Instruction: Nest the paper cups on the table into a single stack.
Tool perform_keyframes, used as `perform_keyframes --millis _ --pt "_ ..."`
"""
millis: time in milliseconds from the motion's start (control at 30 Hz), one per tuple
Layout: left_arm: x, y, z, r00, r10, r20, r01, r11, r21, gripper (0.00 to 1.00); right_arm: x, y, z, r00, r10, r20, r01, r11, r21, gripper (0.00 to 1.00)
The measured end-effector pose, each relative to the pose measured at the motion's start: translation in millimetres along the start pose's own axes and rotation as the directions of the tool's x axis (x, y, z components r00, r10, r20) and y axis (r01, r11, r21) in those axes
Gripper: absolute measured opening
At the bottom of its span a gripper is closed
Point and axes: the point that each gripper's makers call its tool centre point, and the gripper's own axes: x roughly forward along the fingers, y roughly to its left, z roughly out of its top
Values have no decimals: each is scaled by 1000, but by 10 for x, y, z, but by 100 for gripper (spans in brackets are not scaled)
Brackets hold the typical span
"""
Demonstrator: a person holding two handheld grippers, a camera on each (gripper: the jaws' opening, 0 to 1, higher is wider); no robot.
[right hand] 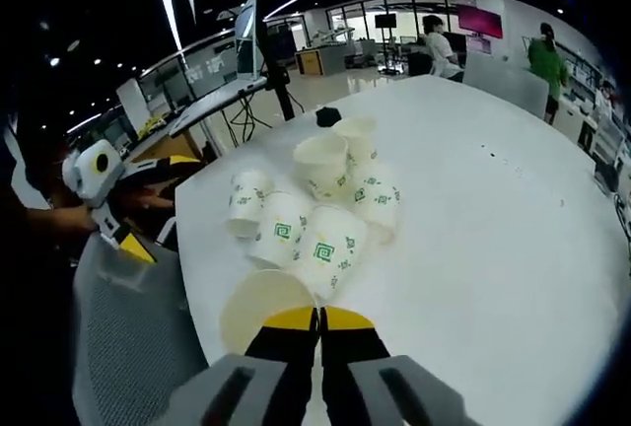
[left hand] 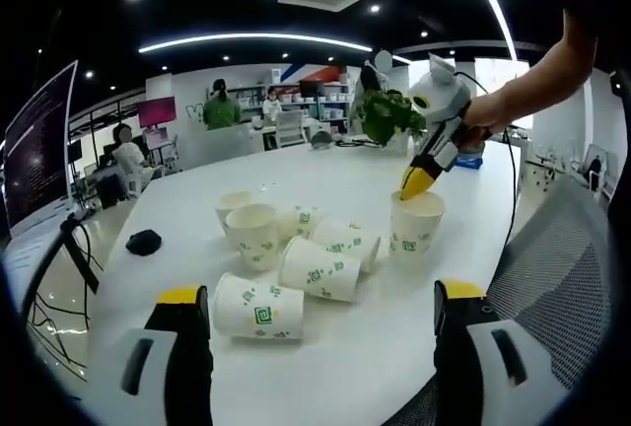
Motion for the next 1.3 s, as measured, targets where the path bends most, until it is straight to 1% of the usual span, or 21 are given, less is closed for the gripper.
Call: perform_keyframes --millis 67,167,300,400,667,800,900,967,1000,1067,1100,1167,1200,1300 --pt "0 0 0 1000 0 0 0 1000 -1 94 34 13 -10 1000 1 -5 -1 1000 5 0" --pt "-1 2 -1 1000 2 -1 -2 1000 -1 94 57 -2 8 1000 2 5 -2 1000 21 0" --pt "-2 9 -2 1000 4 -1 -4 1000 -4 93 77 -24 -5 1000 -13 -4 13 1000 22 0" --pt "-2 10 -7 1000 5 -3 -5 1000 -5 93 90 -46 -9 1000 -18 -2 18 999 41 0" --pt "3 0 -19 1000 1 -10 -1 1000 -3 93 111 -69 -22 999 -38 -3 38 999 31 0" --pt "5 -3 -27 1000 0 -14 0 1000 -3 93 86 -68 19 999 -46 18 45 998 36 4" --pt "4 -2 -23 1000 -1 -13 1 1000 -3 92 65 -92 79 998 -34 62 30 997 71 9" --pt "5 -7 -29 1000 -6 -16 6 1000 -16 92 31 -74 142 994 -28 102 18 995 98 16" --pt "7 -15 -31 1000 -11 -18 11 1000 -19 92 3 -47 198 991 -28 135 14 995 99 19" --pt "11 -33 -27 1000 -20 -17 20 1000 -17 92 -37 6 289 981 -3 193 -17 995 100 26" --pt "13 -42 -25 1000 -24 -18 23 1000 -12 92 -56 9 288 981 -4 195 -16 995 103 29" --pt "15 -64 -16 999 -28 -17 29 1000 8 92 -103 2 345 969 -3 247 -18 997 81 36" --pt "18 -82 -20 999 -37 -22 37 999 10 92 -131 17 364 961 -9 276 -15 996 83 39" --pt "24 -97 -19 999 -46 -26 46 999 10 93 -182 51 379 948 -14 318 -17 995 94 48"
